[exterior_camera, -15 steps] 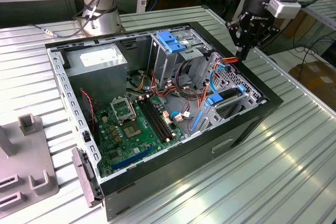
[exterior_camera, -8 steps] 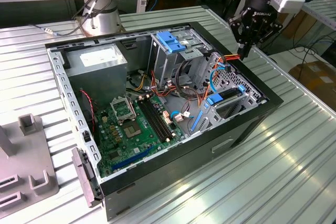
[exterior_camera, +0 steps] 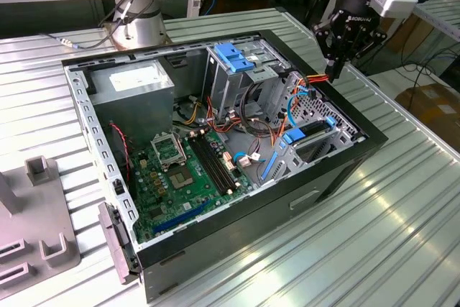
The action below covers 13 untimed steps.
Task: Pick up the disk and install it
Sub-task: 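Insert the first disk wire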
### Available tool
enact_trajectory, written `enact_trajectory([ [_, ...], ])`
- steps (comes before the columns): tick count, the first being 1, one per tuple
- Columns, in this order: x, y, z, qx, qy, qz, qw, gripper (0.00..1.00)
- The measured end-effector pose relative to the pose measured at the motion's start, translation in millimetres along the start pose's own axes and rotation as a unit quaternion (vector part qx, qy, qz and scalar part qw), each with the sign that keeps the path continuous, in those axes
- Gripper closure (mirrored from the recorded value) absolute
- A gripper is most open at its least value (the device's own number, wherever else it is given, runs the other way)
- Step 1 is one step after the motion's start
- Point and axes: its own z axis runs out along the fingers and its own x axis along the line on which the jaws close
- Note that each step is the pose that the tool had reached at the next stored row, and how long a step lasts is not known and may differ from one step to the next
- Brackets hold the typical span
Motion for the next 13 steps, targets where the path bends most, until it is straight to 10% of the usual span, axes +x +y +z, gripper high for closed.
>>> enact_trajectory([
  [13,-4.2,3.7,3.7,-0.0049,-0.0022,0.049,0.99879,0.84],
])
